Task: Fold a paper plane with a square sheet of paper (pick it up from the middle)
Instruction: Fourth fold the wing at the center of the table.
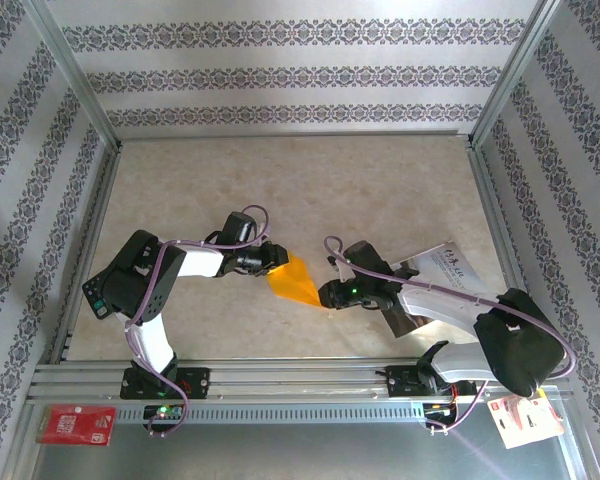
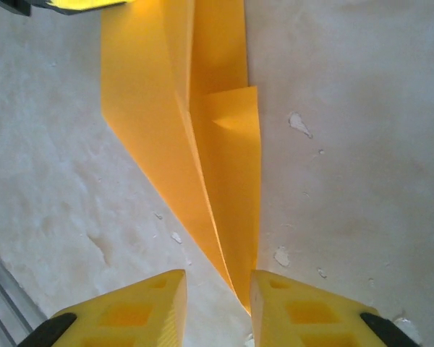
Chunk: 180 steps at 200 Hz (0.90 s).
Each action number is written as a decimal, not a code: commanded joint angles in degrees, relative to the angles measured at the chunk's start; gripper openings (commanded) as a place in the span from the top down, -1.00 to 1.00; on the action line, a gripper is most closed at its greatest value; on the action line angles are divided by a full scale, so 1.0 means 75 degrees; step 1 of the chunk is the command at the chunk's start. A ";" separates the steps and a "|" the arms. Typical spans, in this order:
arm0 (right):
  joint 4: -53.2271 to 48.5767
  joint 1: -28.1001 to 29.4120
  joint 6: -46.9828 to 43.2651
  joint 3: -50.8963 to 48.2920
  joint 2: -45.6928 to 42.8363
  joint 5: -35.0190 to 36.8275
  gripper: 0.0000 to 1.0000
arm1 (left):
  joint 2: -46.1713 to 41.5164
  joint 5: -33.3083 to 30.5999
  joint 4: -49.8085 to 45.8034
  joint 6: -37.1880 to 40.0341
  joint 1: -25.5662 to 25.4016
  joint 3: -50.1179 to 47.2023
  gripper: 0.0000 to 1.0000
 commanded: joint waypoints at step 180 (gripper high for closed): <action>0.0179 0.0050 -0.0442 0.0662 0.1540 -0.0339 0.71 | 0.0222 -0.0343 -0.0814 0.0252 0.0148 -0.0086 0.47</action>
